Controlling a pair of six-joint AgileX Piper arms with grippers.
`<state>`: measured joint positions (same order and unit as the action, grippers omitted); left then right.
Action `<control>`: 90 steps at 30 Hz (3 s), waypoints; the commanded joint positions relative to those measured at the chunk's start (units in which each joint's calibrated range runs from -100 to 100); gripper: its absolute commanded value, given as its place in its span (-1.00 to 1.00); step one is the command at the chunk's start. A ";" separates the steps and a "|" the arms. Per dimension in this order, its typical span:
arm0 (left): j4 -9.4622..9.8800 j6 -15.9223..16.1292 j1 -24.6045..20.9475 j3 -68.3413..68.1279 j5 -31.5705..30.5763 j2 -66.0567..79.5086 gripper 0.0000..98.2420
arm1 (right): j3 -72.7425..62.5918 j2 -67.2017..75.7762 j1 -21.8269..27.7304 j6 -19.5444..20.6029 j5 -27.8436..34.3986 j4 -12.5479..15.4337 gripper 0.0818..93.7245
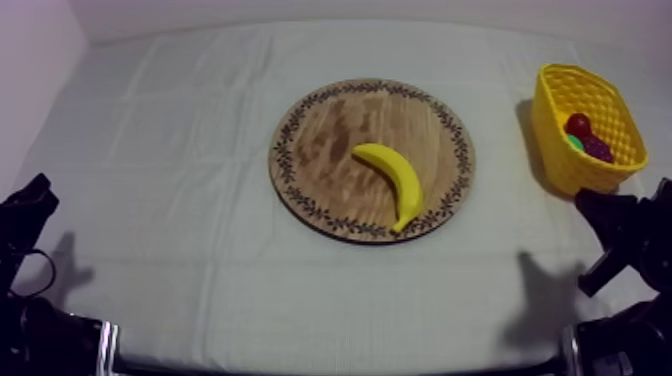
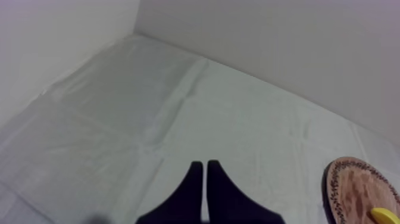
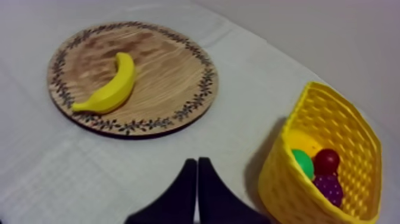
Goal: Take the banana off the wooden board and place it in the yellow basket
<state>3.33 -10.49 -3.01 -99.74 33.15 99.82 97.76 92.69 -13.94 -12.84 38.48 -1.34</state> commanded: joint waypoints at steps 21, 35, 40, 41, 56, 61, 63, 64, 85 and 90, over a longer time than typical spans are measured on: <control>-0.03 0.01 0.01 -0.03 0.00 0.00 -1.00 | -50.60 -50.24 -6.32 -2.20 30.13 -1.73 -0.99; -0.03 0.01 0.01 -0.03 0.00 0.00 -1.00 | -82.53 -74.88 -10.93 0.94 52.54 -0.74 -0.99; -0.03 0.01 0.01 -0.03 0.00 0.00 -1.00 | -88.35 -81.18 -13.40 4.08 56.04 -0.66 -0.99; -0.03 0.01 0.01 -0.03 0.00 0.00 -1.00 | -89.29 -82.24 -13.76 4.72 56.43 -0.80 -0.99; -0.03 0.01 0.01 -0.03 0.00 0.00 -1.00 | -95.27 -90.48 -13.69 7.12 56.95 -2.93 -0.98; -0.03 0.01 0.01 -0.03 0.00 0.00 -1.00 | -96.23 -91.14 -13.71 6.54 57.11 -2.69 -0.75; -0.03 0.01 0.01 -0.03 0.00 0.00 -1.00 | -96.56 -91.24 -13.87 6.67 57.38 -2.58 -0.54; -0.03 0.01 0.01 -0.03 0.00 0.00 -1.00 | -96.70 -91.27 -13.95 6.84 57.49 -2.59 -0.43; -0.03 0.01 0.01 -0.03 0.00 0.00 -1.00 | -90.70 -96.89 -14.59 12.27 54.16 -4.02 0.56; -0.03 0.01 0.01 -0.03 0.00 0.00 -1.00 | -86.09 -100.85 -14.11 12.63 49.63 -4.07 0.57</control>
<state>3.33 -10.46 -3.01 -99.74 33.15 99.82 10.50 -7.29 -28.12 -0.28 89.22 -5.41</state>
